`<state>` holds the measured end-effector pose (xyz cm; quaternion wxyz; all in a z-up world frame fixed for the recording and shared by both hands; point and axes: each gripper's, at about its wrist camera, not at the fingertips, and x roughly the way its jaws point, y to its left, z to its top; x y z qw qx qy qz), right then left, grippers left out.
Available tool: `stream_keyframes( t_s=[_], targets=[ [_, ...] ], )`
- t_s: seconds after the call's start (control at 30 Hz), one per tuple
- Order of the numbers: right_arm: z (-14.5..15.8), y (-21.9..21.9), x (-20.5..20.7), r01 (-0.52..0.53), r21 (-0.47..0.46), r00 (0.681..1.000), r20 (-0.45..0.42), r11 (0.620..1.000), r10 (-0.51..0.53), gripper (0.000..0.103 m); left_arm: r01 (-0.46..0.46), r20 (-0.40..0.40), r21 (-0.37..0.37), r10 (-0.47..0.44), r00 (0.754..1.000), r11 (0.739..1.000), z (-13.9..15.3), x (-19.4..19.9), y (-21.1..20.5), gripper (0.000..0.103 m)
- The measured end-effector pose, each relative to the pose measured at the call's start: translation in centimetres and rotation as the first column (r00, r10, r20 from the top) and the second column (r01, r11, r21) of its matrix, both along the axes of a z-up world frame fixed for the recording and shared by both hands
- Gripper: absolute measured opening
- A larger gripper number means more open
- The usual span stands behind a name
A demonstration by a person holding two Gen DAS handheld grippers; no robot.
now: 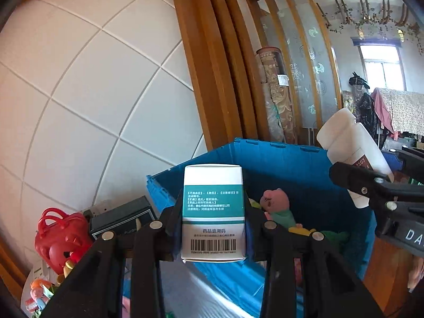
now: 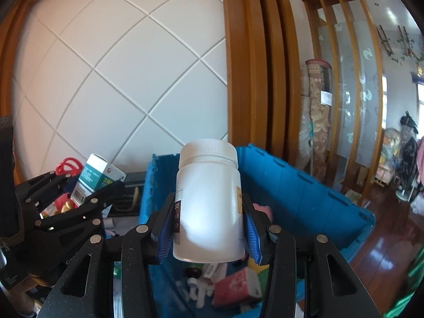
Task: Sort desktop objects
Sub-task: 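Carry the medicine box and pill bottle into the blue crate and open both grippers, then withdraw both grippers from the crate back over the heap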
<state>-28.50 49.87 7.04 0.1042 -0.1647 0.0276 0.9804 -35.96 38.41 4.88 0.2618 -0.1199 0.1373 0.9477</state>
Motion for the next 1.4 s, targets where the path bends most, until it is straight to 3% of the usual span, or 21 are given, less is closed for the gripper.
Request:
stream_keyframes(
  t_s=[0.13, 0.2, 0.27, 0.3, 0.53, 0.67, 1.0, 1.4],
  targets=[
    [0.0, 4.0, -1.2, 0.025, -0.013, 1.0, 0.006, 1.0, -0.025, 0.045, -0.016, 0.016, -0.022, 0.016, 1.0, 1.0, 0.8, -1.0, 3.9, 0.036],
    [-0.1, 5.9, -2.3, 0.053, -0.013, 0.998, 0.016, 0.998, -0.053, 0.048, -0.04, 0.028, -0.049, 0.041, 0.999, 0.998, 1.2, -2.0, 5.7, 0.041],
    [-0.1, 7.8, -2.8, 0.097, -0.033, 0.995, 0.002, 0.995, -0.097, 0.071, -0.053, 0.028, -0.075, 0.055, 0.998, 0.996, 1.6, -2.8, 7.1, 0.073],
    [0.1, 8.5, -2.7, 0.107, -0.049, 0.994, -0.016, 0.993, -0.108, 0.078, -0.063, 0.018, -0.076, 0.065, 0.998, 0.995, 1.8, -3.0, 7.6, 0.08],
    [0.3, 10.2, -1.9, 0.104, -0.083, 0.992, -0.069, 0.991, -0.109, 0.086, -0.089, -0.028, -0.032, 0.088, 0.996, 0.996, 2.5, -2.8, 7.8, 0.099],
    [0.1, 10.2, -1.8, 0.084, -0.099, 0.993, -0.074, 0.992, -0.091, 0.093, -0.099, -0.027, -0.041, 0.098, 0.995, 0.994, 2.3, -3.3, 7.8, 0.099],
    [-0.1, 8.7, -1.4, 0.009, -0.098, 0.996, -0.087, 0.995, -0.018, 0.098, -0.17, -0.002, -0.013, 0.17, 0.985, 0.985, 1.4, -3.3, 5.5, 0.099],
    [-1.7, 5.6, -1.0, -0.096, -0.095, 0.993, -0.079, 0.991, 0.088, 0.102, -0.333, 0.054, 0.045, 0.33, 0.942, 0.942, -2.4, -1.1, -3.2, 0.099]
  ],
)
